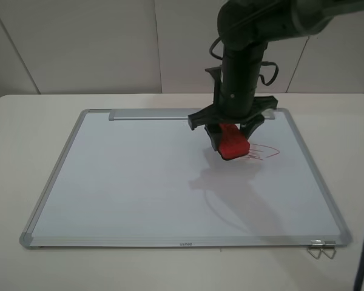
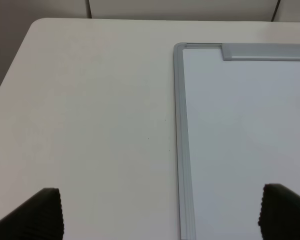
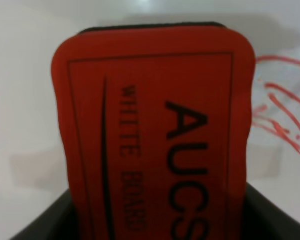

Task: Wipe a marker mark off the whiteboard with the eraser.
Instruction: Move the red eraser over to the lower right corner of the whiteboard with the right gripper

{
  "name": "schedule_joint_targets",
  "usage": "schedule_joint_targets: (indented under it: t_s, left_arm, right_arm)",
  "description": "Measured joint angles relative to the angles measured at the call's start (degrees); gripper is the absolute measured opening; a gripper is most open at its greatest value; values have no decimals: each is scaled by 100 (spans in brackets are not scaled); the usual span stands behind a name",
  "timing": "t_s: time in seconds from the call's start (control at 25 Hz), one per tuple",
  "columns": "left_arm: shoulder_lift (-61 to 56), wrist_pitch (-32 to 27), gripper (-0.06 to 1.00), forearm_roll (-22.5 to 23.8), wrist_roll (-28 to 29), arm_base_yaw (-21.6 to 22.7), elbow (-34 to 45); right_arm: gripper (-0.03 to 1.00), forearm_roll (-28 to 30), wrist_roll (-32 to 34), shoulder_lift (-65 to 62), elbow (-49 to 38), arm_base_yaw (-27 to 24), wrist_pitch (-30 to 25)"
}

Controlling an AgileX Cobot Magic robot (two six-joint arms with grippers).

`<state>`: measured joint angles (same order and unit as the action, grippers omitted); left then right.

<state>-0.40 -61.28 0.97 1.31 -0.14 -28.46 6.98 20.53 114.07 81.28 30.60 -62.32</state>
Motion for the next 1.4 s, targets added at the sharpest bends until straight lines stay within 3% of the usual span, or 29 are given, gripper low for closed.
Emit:
schedule_joint_targets:
  t_s: [0.28,0.48,0.76,1.4]
  left_arm:
    - [0,0,78,0,0,0,0]
    - [0,0,78,0,0,0,0]
    - [0,0,78,0,0,0,0]
    - [0,0,78,0,0,0,0]
  right_arm:
    - [50,275,884,-1418,-2225,-518,900]
    - [50,400,1025,-1933,-3274,-709,1368]
    - [50,610,1457,-1969,-3908,-861,2229]
    - [50,671,1533,-1969,-4627,-910,2652]
